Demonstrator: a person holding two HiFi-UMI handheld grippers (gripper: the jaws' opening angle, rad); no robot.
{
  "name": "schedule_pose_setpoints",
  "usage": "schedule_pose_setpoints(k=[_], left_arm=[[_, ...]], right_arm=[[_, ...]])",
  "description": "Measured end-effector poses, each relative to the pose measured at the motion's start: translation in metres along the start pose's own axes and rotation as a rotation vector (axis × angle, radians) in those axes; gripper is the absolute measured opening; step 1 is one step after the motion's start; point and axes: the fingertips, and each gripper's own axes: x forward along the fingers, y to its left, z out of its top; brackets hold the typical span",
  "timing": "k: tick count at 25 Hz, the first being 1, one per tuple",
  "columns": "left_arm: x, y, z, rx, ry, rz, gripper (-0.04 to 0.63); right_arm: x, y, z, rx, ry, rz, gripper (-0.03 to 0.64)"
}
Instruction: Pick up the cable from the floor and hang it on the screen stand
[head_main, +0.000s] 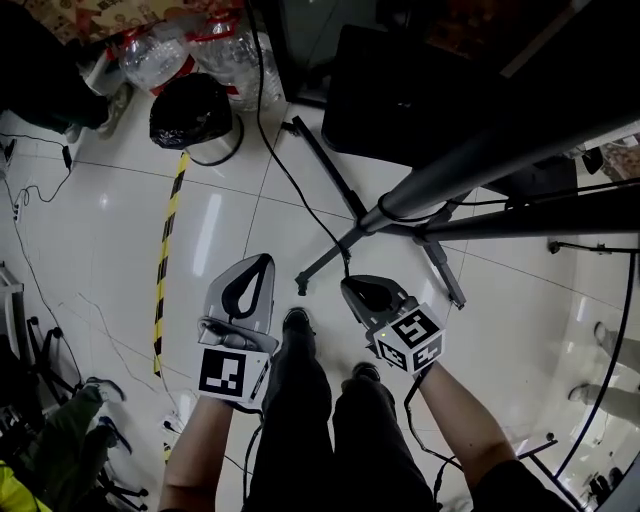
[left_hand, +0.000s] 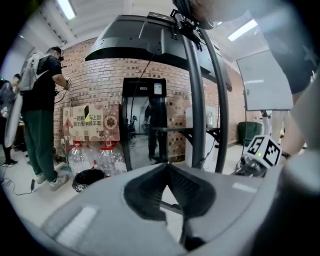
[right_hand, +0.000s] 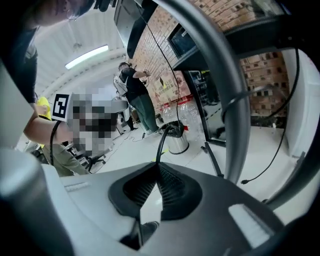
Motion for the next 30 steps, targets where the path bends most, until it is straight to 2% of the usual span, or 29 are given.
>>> schedule_pose_setpoints(k=[5,9,13,20,23,26,28,30], left_arm=[[-0.023,-0.008,0.051,-0.05,-0.001,0.02,0.005],[-0.049,-0.023,0.092,-0.093,0.0,0.011,0.005],[-0.074,-0.045,0.137,-0.107,-0.029,-0.042,0.005],[-0.112,-0.065,0.201,-0.172,-0.045,-0.056,0.005],[-0.125,-0.064,0.233,-0.156,-0.066,-0.066,0.005],[-0.132,-0.057,0.271,-0.092,-0.105,-0.082,0.005],[-0.131,-0.056,0.299,-0.079,-0.144,-0.119,0.005],[-0.124,-0.053,0.323,-0.103,-0.159,-0.157,0.005]], right_arm=[[-0.04,0.023,0.056,-0.035,-0.01,-0.024,0.016],[-0.079,0.068,0.104,-0.179,0.009,0.009,0.016],[-0.113,0.124,0.167,-0.346,-0.029,0.045,0.016],[-0.162,0.181,0.254,-0.508,-0.128,0.023,0.015],[-0.185,0.202,0.304,-0.527,-0.217,-0.001,0.015],[-0.208,0.217,0.363,-0.478,-0.339,-0.022,0.016],[-0.221,0.221,0.39,-0.468,-0.363,-0.038,0.016],[-0.232,0.222,0.414,-0.481,-0.376,-0.071,0.016]])
